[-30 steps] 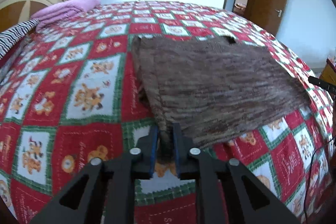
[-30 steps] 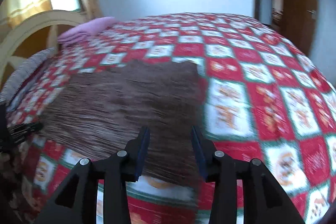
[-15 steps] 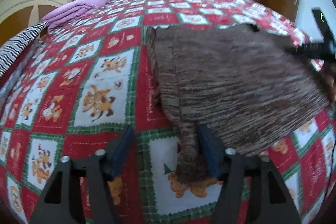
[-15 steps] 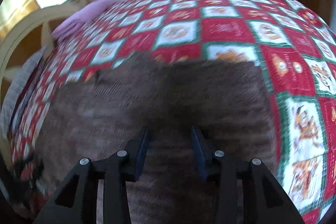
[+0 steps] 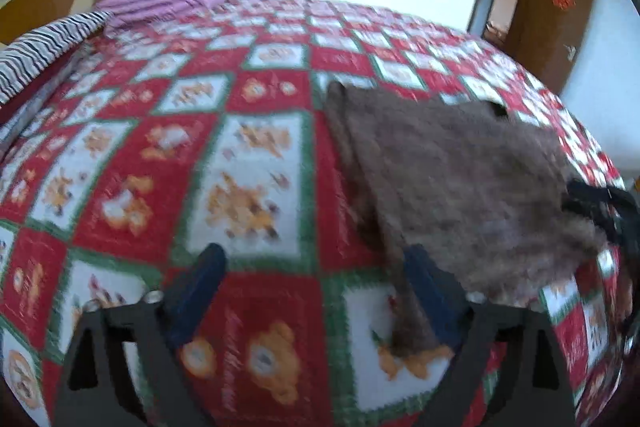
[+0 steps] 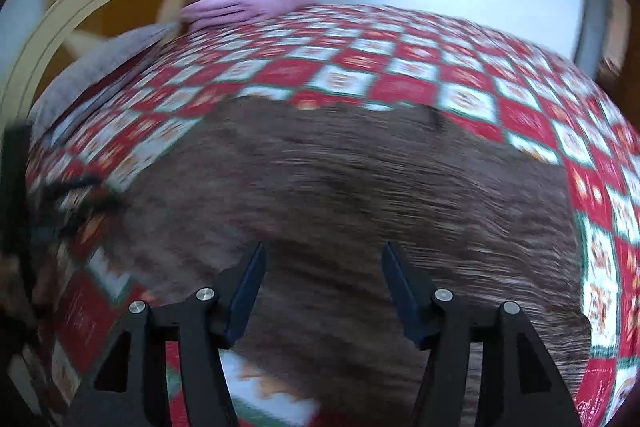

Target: Fold small clothes

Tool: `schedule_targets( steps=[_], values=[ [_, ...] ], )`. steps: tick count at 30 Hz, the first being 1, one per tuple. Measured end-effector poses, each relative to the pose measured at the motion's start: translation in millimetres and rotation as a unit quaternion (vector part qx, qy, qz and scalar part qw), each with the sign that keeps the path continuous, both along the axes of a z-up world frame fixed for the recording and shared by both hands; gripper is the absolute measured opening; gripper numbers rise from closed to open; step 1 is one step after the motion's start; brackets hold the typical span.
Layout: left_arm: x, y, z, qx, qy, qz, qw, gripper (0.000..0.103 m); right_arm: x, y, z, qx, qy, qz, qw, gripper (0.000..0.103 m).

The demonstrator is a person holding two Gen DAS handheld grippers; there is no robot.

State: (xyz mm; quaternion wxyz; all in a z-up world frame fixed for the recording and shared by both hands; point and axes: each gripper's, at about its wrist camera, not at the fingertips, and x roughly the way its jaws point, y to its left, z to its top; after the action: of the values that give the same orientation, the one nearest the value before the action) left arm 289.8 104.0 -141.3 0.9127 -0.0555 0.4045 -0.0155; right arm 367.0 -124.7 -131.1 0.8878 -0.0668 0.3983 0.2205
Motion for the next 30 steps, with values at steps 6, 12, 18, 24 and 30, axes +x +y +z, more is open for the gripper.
schedule_targets(
  steps=[6, 12, 18, 24, 30],
  values=[
    [40.0, 23.5, 4.8, -0.026, 0.0, 0.023, 0.9994, 0.099, -30.9, 58.7, 2.7, -0.035, -0.032, 0.063, 0.997, 0.061],
    [74.3, 17.6, 1.2, -0.041, 0.005, 0.009, 0.9991, 0.099, -54.1, 113.4, -13.0, -0.069, -0.045, 0.112, 0.99, 0.061],
    [100.2, 6.5, -13.9, -0.044, 0.028, -0.002, 0.9987, 0.099, -83.5, 159.1, -24.8, -0.118, -0.079, 0.169, 0.975, 0.061],
    [115.1, -1.7, -15.0, -0.046, 0.025, -0.01, 0.9986, 0.099, -87.4, 176.6, -34.7, -0.147, -0.107, 0.166, 0.969, 0.061],
    [129.8, -7.8, -22.5, -0.051, 0.031, -0.026, 0.9979, 0.09, -81.5, 182.9, -39.6, -0.141, -0.103, 0.155, 0.972, 0.061]
  ],
)
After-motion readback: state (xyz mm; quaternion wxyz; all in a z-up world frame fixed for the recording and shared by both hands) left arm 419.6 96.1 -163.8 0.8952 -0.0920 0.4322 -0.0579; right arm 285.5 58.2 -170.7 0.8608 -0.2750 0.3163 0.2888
